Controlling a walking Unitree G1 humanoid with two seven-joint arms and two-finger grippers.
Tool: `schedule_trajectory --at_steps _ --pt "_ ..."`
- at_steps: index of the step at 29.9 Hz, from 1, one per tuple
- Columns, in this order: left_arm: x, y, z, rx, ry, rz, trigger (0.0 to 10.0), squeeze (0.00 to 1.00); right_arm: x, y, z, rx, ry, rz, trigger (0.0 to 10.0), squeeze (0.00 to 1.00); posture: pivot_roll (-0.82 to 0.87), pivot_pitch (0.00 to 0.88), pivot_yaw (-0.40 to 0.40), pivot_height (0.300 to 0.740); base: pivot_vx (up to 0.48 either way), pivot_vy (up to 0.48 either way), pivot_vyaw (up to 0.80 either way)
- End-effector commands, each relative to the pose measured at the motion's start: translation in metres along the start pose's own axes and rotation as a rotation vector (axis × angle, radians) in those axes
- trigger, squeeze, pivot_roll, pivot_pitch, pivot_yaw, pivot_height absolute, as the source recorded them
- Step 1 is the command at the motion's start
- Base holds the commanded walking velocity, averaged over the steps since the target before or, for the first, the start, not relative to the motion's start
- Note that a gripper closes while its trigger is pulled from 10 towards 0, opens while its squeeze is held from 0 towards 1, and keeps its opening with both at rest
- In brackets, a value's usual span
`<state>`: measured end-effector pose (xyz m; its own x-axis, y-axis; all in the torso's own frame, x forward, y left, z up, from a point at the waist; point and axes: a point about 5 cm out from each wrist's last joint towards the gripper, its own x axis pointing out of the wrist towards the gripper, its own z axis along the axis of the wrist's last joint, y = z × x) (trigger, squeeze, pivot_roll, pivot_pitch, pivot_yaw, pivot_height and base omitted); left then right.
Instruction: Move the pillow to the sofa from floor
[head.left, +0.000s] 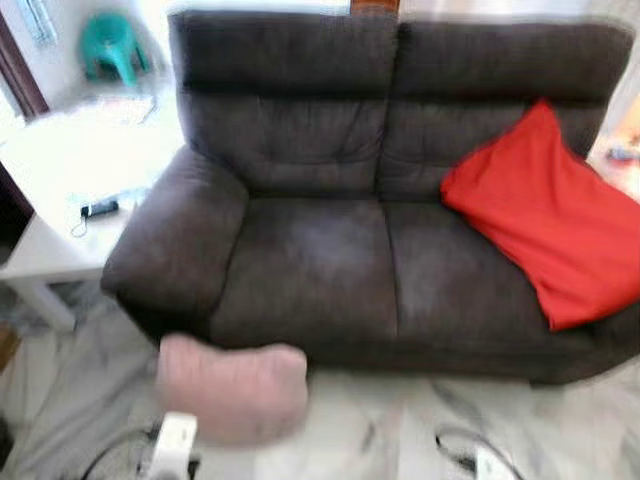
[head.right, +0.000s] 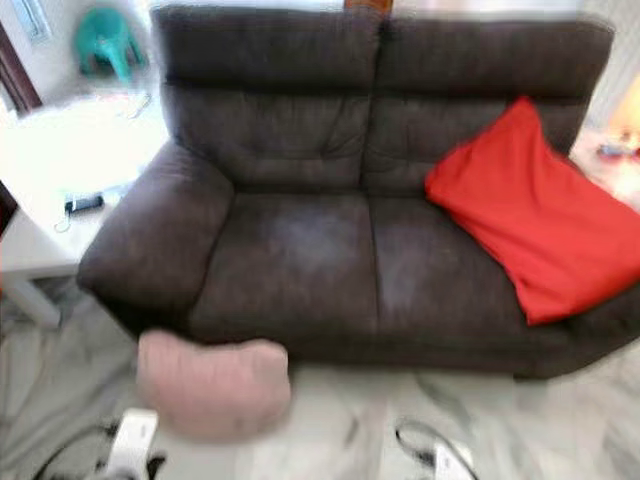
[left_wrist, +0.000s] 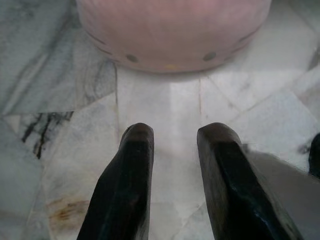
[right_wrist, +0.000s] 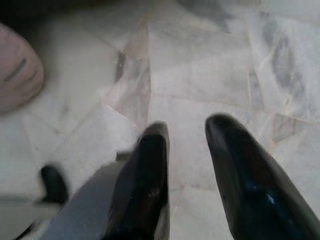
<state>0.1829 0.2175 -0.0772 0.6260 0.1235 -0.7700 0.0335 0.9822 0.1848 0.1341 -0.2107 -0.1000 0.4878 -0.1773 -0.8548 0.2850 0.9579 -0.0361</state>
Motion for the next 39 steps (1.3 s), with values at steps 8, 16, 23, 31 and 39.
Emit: schedule_trajectory --at_steps 8,16,23,31,39 --pt "-0.001 0.0056 -0.0044 -0.012 0.02 0.022 10.0 0.0 0.0003 0.008 -0.0008 0.001 0.013 0.024 10.0 0.0 0.05 0.0 -0.045 0.74 0.0 0.325 0.0" --pt "-0.0015 0.007 -0.0065 -0.01 0.026 0.024 10.0 0.0 0.0002 0.0092 -0.0017 -0.007 0.016 0.031 10.0 0.0 0.05 0.0 -0.042 0.74 0.0 0.323 0.0" --pt "-0.0019 0.0078 -0.0077 -0.007 0.028 0.023 10.0 0.0 0.0001 0.0102 -0.0021 -0.012 0.016 0.038 10.0 0.0 0.05 0.0 -0.041 0.74 0.0 0.325 0.0" --pt "-0.0018 0.0075 -0.0074 -0.004 0.027 0.02 10.0 0.0 0.0 0.0114 -0.003 -0.02 0.019 0.041 10.0 0.0 0.05 0.0 -0.04 0.74 0.0 0.324 0.0" --pt "-0.0016 0.0063 -0.0068 -0.005 0.026 0.018 10.0 0.0 -0.0001 0.0118 -0.0035 -0.016 0.02 0.04 10.0 0.0 0.05 0.0 -0.041 0.74 0.0 0.325 0.0"
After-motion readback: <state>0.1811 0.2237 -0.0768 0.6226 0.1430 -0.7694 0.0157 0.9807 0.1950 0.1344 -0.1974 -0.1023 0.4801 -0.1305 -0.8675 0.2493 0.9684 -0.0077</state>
